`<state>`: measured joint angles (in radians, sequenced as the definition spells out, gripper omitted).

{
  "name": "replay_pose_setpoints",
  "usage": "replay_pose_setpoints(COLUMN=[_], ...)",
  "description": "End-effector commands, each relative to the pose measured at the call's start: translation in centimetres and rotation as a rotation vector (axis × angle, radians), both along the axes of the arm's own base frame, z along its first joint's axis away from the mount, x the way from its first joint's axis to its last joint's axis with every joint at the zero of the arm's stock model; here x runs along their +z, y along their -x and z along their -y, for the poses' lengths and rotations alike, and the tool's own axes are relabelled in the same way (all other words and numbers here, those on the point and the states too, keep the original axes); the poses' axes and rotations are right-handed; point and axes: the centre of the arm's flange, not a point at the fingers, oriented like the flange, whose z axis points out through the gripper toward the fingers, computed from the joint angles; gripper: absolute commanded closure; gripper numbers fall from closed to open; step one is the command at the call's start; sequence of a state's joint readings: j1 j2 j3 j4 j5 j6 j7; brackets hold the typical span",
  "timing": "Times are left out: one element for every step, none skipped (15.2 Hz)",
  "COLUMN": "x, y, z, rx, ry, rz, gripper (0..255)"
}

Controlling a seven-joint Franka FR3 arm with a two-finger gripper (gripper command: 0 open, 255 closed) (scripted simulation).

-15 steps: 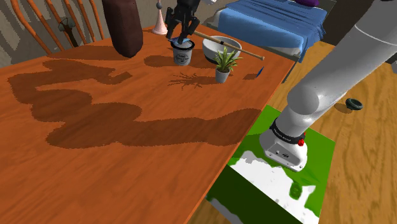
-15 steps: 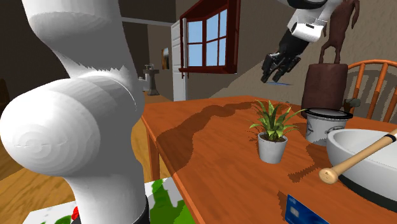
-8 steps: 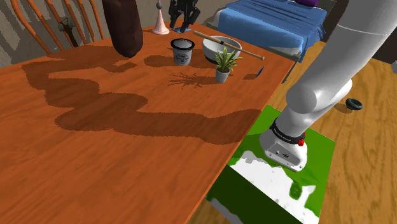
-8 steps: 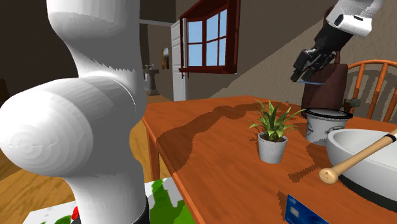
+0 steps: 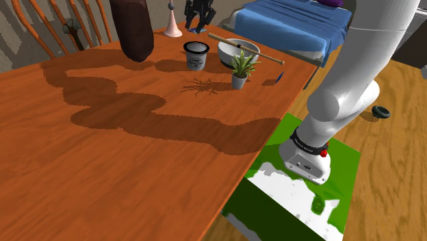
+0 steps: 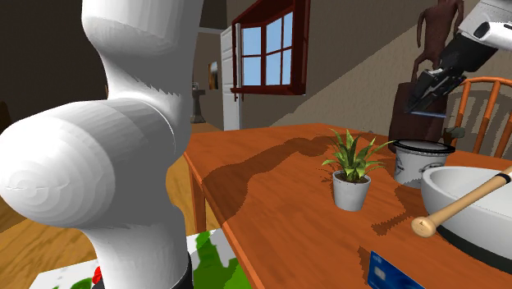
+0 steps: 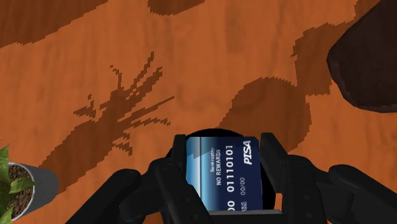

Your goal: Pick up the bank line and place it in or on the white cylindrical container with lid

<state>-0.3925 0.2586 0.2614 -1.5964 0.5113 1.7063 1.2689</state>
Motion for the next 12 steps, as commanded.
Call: replay_pose_setpoints(x=[-1.0,-1.5,-2.0,-2.6,-3.1,-3.6,-4.2,-4.7,-5.2,-5.7,-6.3,-7.1], y=[0.0,0.0,0.0,0.0,0.0,0.0,0.0,0.0,0.0,0.0,0.0,0.0], z=[0.0,0.0,0.0,0.0,0.0,0.0,0.0,0.0,0.0,0.0,0.0,0.0], rx=[0.0,0.0,0.0,0.0,0.0,0.0,0.0,0.0,0.0,0.0,0.0,0.0], ry=[0.0,0.0,0.0,0.0,0.0,0.0,0.0,0.0,0.0,0.0,0.0,0.0], rz=[0.0,0.0,0.0,0.0,0.0,0.0,0.0,0.0,0.0,0.0,0.0,0.0], gripper=[255,255,255,255,255,255,255,255,255,255,255,255])
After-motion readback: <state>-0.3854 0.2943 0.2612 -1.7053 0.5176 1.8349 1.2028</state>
